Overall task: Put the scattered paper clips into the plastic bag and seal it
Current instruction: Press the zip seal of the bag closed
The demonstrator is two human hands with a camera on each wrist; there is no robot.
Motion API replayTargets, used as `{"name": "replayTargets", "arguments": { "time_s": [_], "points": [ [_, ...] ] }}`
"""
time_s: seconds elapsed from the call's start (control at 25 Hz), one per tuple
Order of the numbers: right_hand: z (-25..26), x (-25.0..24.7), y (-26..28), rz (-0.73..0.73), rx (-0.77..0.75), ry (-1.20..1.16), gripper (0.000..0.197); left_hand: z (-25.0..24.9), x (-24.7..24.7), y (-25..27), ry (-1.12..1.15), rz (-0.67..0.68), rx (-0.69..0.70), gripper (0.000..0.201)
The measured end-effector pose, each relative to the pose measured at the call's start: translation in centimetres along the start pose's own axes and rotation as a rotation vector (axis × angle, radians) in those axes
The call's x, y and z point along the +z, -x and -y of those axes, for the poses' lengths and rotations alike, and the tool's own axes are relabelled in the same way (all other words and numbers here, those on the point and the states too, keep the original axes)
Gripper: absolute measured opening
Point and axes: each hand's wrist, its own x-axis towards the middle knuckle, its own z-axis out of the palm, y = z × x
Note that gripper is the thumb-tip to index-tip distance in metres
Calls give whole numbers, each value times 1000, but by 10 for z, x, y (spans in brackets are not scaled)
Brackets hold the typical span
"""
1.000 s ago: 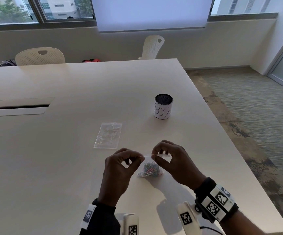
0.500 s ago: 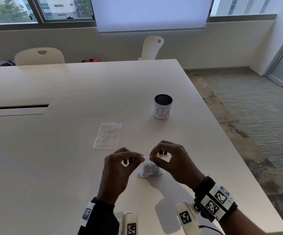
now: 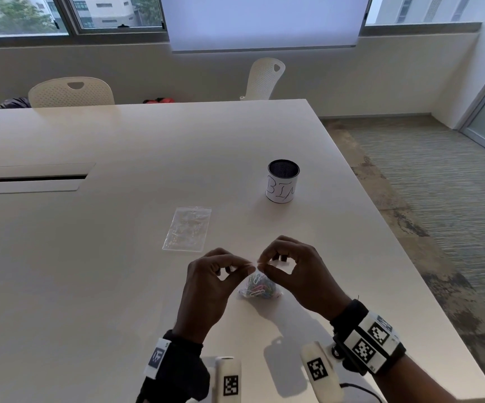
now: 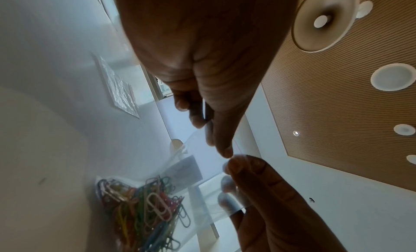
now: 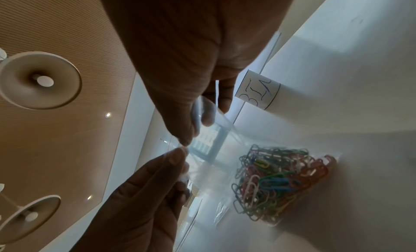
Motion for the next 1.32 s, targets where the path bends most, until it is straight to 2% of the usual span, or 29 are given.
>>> {"name": "replayTargets", "arguments": {
  "time_s": [0.04,0.16,0.2,0.28,0.4,0.52,0.6,0.64,0.72,0.76,0.8,0.84,0.92,0.96,1.12,1.32],
  "points": [
    [-3,-2,1,34,24,-13,23,-1,-1,-1,-1,3,2,13],
    [-14,-4,5,224,139,-31,68,-8,-7,-5,11,50,32,11],
    [-16,-1,7,263,163,-59,73,-10,-9,-7,10,68,47,10],
    [-18,7,10,274,176,-159,64,-16,-15,-12,-11,92,68,10],
    [-14,21,13,229,138,-221,33,-22,-29,-21,-19,89,81,9],
    [-7,36,14,195,237,-376,22,-16,-41,-27,17,5,11,13],
    [-4,46,14,203,254,-388,19,-5,-45,-23,81,-79,-102,30],
    [-2,50,14,211,256,-393,18,2,-47,-18,141,-82,-190,49],
    [1,56,11,213,289,-427,17,17,-48,-2,244,36,-407,91],
    [2,59,9,213,312,-442,17,23,-49,7,285,112,-505,101],
    [3,61,7,216,330,-451,17,27,-48,16,340,182,-562,97],
    [4,63,5,220,348,-457,18,30,-48,25,401,223,-579,81],
    [6,69,1,220,390,-450,23,31,-48,36,429,224,-573,48],
    [6,72,0,216,419,-435,26,33,-48,41,429,198,-576,40],
    [2,85,-6,201,543,-392,39,45,-50,48,377,72,-621,30],
    [-10,103,-13,101,557,-260,55,50,-48,47,91,-65,-575,21]
  ]
}}
